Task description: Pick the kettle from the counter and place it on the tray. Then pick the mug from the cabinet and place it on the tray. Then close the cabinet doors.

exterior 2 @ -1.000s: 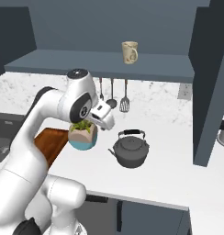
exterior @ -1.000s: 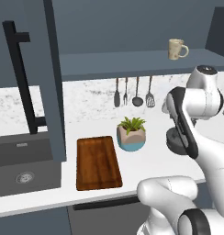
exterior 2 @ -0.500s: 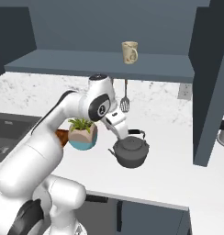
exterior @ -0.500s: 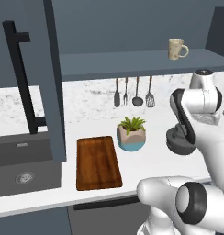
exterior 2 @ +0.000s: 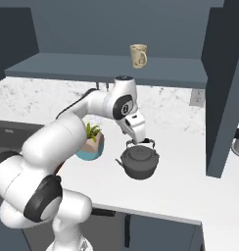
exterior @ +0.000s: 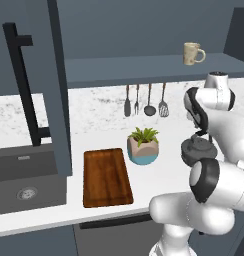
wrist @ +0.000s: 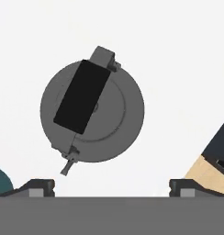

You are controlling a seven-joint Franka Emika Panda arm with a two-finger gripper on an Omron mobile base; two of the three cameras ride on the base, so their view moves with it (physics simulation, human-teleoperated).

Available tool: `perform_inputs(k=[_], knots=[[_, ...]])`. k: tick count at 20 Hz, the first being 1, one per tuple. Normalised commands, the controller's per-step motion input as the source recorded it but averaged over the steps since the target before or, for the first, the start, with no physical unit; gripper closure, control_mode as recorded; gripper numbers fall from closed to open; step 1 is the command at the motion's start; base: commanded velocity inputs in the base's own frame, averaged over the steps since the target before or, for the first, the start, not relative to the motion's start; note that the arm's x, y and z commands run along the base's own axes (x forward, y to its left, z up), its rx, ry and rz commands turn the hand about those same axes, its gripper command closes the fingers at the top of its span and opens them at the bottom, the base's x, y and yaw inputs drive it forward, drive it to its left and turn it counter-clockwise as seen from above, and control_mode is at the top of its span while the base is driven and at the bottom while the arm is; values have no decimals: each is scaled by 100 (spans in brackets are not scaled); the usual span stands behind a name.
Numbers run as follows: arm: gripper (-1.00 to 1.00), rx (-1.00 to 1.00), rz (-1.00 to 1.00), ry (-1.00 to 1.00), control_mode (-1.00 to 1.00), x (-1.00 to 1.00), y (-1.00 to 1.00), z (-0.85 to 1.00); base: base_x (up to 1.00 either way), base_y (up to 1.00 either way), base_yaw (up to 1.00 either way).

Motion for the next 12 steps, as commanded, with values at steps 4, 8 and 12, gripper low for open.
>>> perform_inputs(k=[4, 8, 12], knots=[[-100, 0, -1, 0, -100, 42, 0, -31, 0, 0, 0], [-100, 0, -1, 0, -100, 26, -3, -32, 0, 0, 0], [-100, 0, 0, 0, -100, 24, -9, -24, 0, 0, 0]])
